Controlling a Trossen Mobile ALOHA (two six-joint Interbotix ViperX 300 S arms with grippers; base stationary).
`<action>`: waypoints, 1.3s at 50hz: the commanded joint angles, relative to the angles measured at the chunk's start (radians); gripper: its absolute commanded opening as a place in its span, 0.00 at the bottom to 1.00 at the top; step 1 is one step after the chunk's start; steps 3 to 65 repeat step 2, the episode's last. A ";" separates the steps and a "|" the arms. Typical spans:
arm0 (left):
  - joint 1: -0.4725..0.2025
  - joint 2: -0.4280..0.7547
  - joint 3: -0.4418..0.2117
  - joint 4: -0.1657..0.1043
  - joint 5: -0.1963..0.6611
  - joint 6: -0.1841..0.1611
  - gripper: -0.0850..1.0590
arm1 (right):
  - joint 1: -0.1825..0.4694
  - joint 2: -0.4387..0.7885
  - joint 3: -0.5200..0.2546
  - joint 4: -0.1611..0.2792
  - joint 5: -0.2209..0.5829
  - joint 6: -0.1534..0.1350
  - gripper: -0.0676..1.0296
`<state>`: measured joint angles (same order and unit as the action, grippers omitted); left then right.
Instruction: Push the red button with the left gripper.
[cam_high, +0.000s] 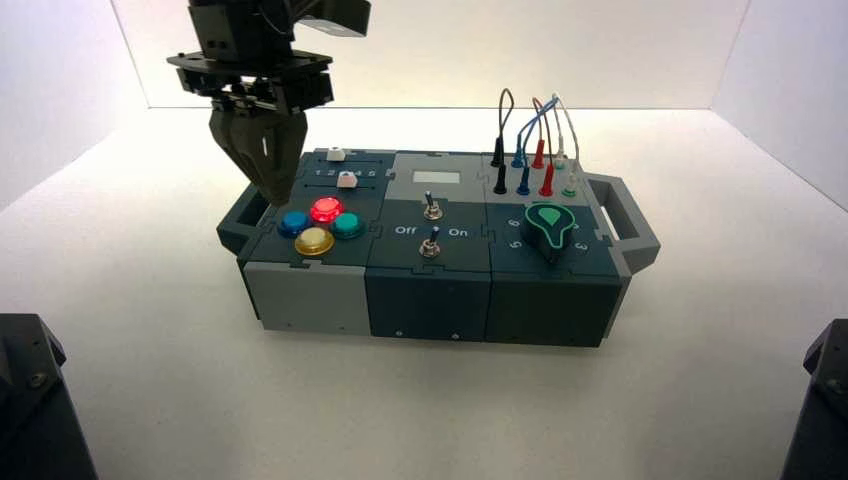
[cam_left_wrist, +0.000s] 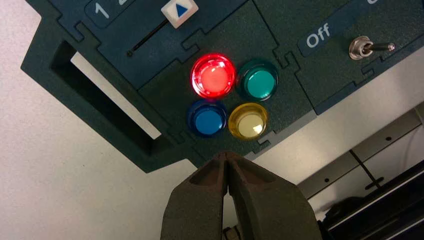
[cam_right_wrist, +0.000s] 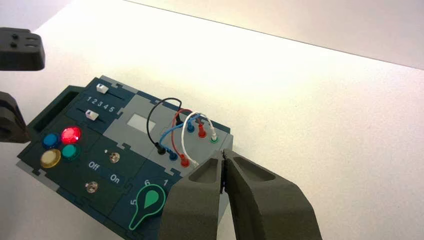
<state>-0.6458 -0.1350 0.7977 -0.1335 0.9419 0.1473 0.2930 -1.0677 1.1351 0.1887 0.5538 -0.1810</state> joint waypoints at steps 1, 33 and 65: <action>0.000 -0.021 -0.011 0.002 -0.002 -0.003 0.05 | 0.000 0.014 -0.025 0.003 -0.005 0.005 0.04; 0.000 -0.021 -0.012 0.002 -0.002 -0.003 0.05 | -0.002 0.014 -0.025 0.003 -0.003 0.005 0.04; 0.000 -0.021 -0.012 0.002 -0.002 -0.003 0.05 | -0.002 0.014 -0.025 0.003 -0.003 0.005 0.04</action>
